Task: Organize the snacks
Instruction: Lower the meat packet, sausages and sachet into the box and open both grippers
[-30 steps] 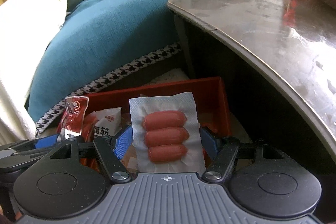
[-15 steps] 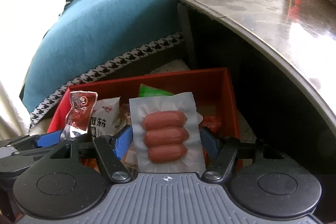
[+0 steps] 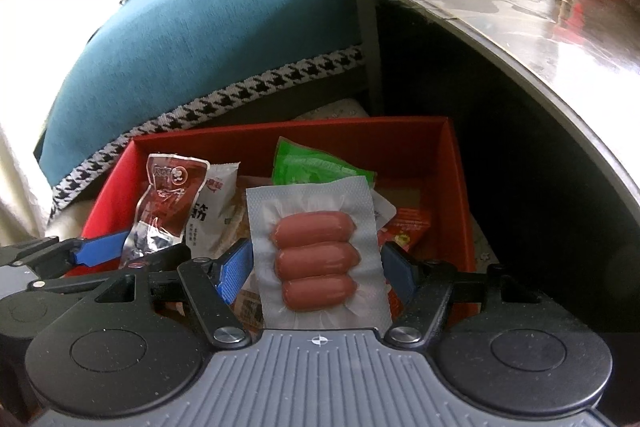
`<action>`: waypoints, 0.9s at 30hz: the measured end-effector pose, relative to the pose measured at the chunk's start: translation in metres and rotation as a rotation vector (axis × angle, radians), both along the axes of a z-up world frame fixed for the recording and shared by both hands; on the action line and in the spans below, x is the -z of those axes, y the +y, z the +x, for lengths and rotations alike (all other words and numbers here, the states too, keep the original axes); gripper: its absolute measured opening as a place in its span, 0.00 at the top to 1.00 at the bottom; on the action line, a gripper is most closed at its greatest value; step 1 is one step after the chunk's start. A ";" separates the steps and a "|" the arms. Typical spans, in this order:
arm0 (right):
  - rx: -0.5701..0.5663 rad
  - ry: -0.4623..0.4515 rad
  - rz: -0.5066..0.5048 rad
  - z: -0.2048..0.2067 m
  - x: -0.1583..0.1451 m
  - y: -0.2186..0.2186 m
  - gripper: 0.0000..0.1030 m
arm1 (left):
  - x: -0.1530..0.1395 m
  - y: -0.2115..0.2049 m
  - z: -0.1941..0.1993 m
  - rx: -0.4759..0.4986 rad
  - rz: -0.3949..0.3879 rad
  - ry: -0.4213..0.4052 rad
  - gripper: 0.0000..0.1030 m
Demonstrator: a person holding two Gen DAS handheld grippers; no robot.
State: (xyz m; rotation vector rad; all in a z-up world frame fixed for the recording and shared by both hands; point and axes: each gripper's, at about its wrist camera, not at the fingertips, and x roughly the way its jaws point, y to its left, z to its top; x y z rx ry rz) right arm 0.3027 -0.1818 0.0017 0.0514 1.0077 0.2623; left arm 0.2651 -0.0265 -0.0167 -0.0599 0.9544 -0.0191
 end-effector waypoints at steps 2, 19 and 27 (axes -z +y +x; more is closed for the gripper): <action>0.001 0.003 -0.008 0.001 0.002 0.001 0.26 | 0.001 -0.001 -0.001 0.003 0.005 0.000 0.60; 0.000 0.023 -0.052 0.002 0.011 0.005 0.25 | 0.002 -0.003 0.000 0.009 0.023 0.017 0.59; -0.005 0.028 -0.072 0.000 0.011 0.009 0.24 | 0.001 -0.004 -0.002 0.009 0.029 0.024 0.59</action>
